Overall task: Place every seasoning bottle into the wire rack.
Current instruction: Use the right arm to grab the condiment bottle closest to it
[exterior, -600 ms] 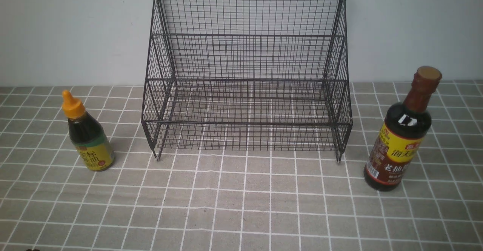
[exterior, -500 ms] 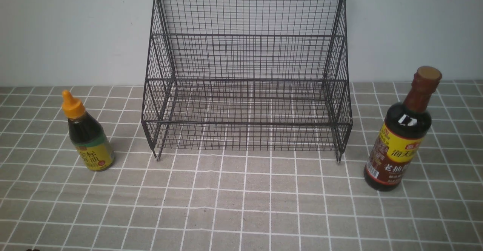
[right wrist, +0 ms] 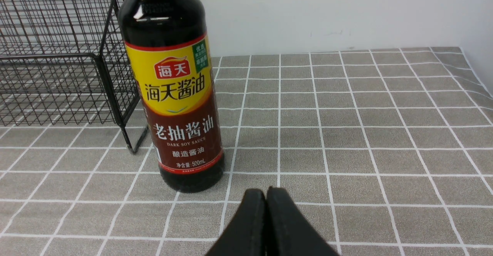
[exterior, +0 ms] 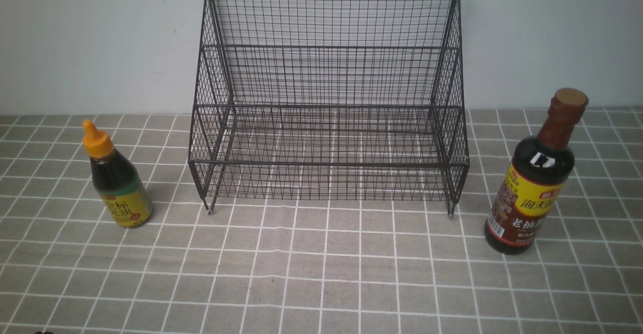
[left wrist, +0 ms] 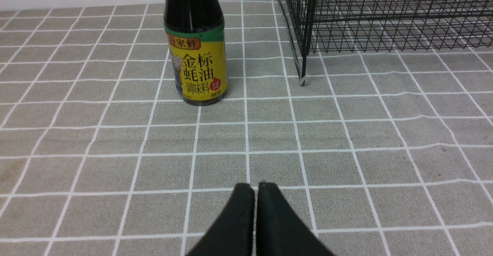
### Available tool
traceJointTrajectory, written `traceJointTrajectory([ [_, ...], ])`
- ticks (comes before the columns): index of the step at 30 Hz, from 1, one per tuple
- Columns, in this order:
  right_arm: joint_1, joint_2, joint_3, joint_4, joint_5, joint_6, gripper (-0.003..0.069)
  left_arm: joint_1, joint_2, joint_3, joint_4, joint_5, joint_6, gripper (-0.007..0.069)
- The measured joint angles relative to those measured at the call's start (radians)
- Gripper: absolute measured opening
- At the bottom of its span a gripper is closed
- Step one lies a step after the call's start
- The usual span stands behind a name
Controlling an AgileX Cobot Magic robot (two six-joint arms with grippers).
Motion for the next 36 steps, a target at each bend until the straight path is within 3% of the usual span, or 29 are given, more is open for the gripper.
traceJointTrajectory([
  [7,0.0,0.0,0.001,0.009,-0.013,0.006,-0.0011,0.0,0.0,0.0,0.0,0.0,0.0,-0.0007],
  [9,0.0,0.0,0.008,0.069,-0.072,0.039,-0.0011,0.0,0.0,0.0,0.0,0.0,0.0,-0.0007],
  [16,0.0,0.0,0.011,0.459,-0.401,0.201,-0.0011,0.0,0.0,0.0,0.0,0.0,0.0,-0.0007],
  [21,0.0,0.0,0.011,0.546,-0.466,0.185,-0.0011,0.0,0.0,0.0,0.0,0.0,0.0,-0.0007],
  [26,0.0,0.0,-0.029,0.508,-0.488,0.16,-0.0011,0.0,0.0,0.0,0.0,0.0,0.0,-0.0007],
  [32,0.01,0.122,-0.288,0.303,-0.251,0.082,-0.0011,0.0,0.0,0.0,0.0,0.0,0.0,-0.0007],
  [36,0.02,0.389,-0.532,0.195,-0.05,-0.036,-0.0011,0.0,0.0,0.0,0.0,0.0,0.0,-0.0007],
])
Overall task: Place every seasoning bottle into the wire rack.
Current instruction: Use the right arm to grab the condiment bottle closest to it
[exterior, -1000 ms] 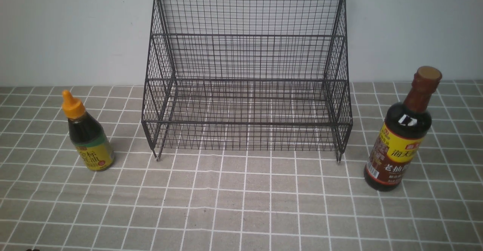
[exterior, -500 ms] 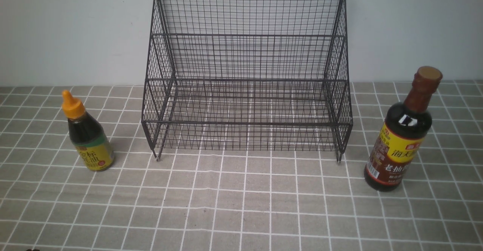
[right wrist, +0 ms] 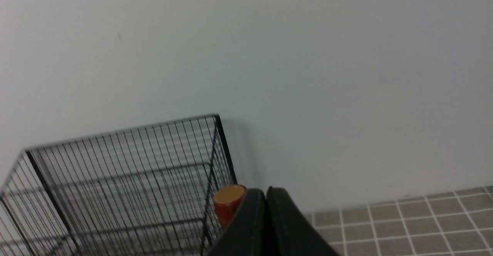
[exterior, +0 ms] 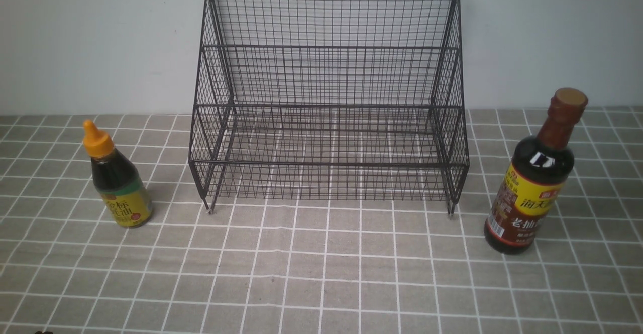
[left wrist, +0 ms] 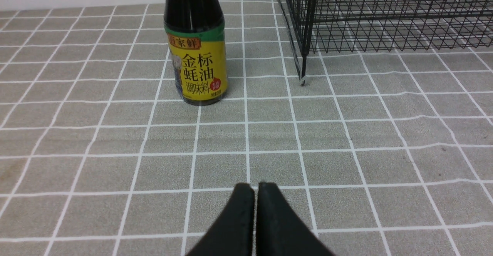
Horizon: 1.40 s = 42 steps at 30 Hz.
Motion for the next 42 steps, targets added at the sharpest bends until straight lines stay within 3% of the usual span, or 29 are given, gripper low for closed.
traceJointTrajectory([
  [5,0.003,0.222,-0.142,0.041,0.065,-0.176,0.0013,0.0,0.0,0.0,0.0,0.0,0.0,-0.0007],
  [8,0.003,0.381,-0.238,0.162,0.08,-0.342,0.0074,0.0,0.0,0.0,0.0,0.0,0.0,-0.0007],
  [11,0.016,0.534,-0.334,0.334,0.092,-0.53,0.0193,0.0,0.0,0.0,0.0,0.0,0.0,-0.0007],
  [12,0.016,0.534,-0.338,0.344,0.092,-0.541,0.0201,0.0,0.0,0.0,0.0,0.0,0.0,-0.0007],
  [15,0.058,0.655,-0.393,0.484,0.077,-0.717,0.0349,0.0,0.0,0.0,0.0,0.0,0.0,-0.0007],
  [18,0.08,0.74,-0.406,0.55,0.025,-0.798,0.0457,0.0,0.0,0.0,0.0,0.0,0.0,-0.0007],
  [22,0.081,0.833,-0.407,0.575,-0.009,-0.816,0.0559,0.0,0.0,0.0,0.0,0.0,0.0,-0.0007],
  [26,0.081,0.913,-0.407,0.578,-0.001,-0.821,0.0598,0.0,0.0,0.0,0.0,0.0,0.0,-0.0007],
  [34,0.081,1.015,-0.407,0.578,0.022,-0.821,0.0595,0.0,0.0,0.0,0.0,0.0,0.0,-0.0007],
  [37,0.081,1.034,-0.407,0.578,0.029,-0.821,0.0559,0.0,0.0,0.0,0.0,0.0,0.0,-0.0007],
  [39,0.081,1.038,-0.407,0.578,0.032,-0.821,0.0462,0.0,0.0,0.0,0.0,0.0,0.0,-0.0007],
  [41,0.081,1.036,-0.407,0.577,0.032,-0.825,0.0301,0.0,0.0,0.0,0.0,0.0,0.0,-0.0007],
  [42,0.081,1.036,-0.407,0.573,0.032,-0.832,0.0272,0.0,0.0,0.0,0.0,0.0,0.0,-0.0007],
])
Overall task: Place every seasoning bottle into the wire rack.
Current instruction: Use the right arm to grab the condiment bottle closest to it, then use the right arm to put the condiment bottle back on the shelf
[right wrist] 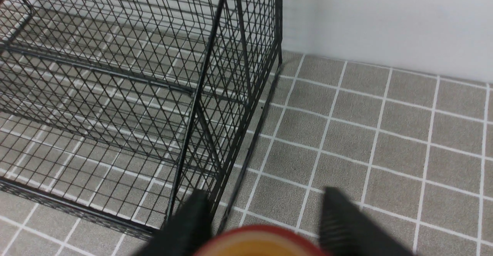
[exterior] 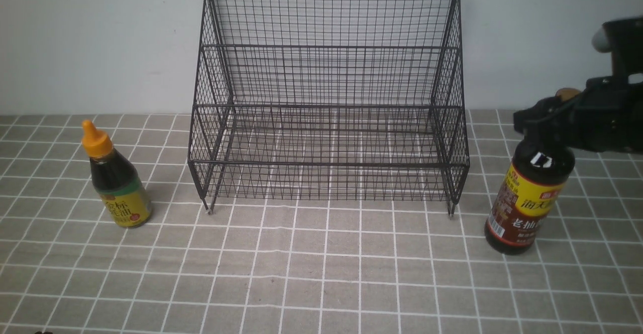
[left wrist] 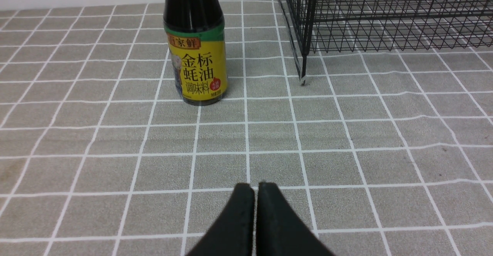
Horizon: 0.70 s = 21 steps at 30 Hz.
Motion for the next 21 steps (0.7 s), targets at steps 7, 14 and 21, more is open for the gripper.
traceJointTrajectory([
  [7,0.0,-0.07,-0.014,-0.048,0.068,-0.034,0.0273,0.0,0.0,0.0,0.0,0.0,0.0,-0.0007],
  [14,0.001,-0.146,-0.29,-0.046,0.19,-0.045,0.0272,0.0,0.0,0.0,0.0,0.0,0.0,-0.0007],
  [21,0.006,-0.046,-0.563,0.099,0.308,-0.078,0.0272,0.0,0.0,0.0,0.0,0.0,0.0,-0.0007],
])
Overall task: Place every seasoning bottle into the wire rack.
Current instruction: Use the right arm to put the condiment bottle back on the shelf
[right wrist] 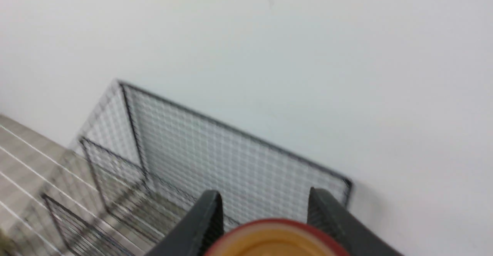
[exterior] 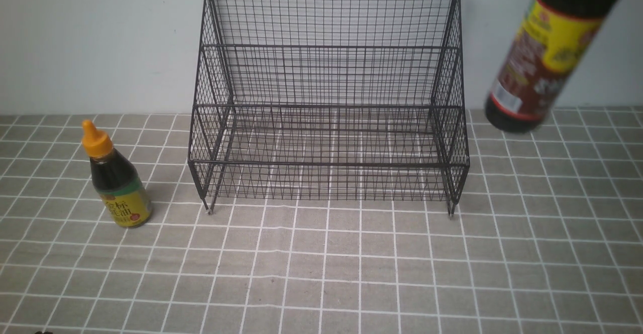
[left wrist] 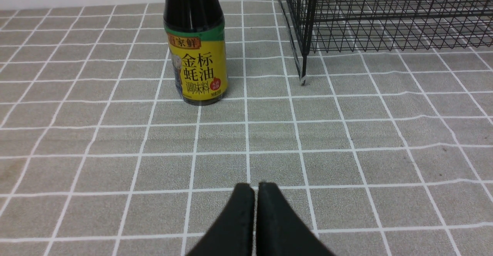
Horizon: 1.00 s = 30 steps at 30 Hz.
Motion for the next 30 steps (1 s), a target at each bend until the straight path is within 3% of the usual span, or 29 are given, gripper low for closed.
traceJointTrajectory([
  [12,0.143,0.377,-0.312,0.04,-0.079,-0.064,0.0272,0.0,0.0,0.0,0.0,0.0,0.0,-0.0007],
  [21,0.148,0.523,-0.333,0.038,-0.156,-0.074,0.0272,0.0,0.0,0.0,0.0,0.0,0.0,-0.0007],
  [30,0.148,0.612,-0.334,-0.019,-0.035,-0.063,0.0272,0.0,0.0,0.0,0.0,0.0,0.0,-0.0007],
])
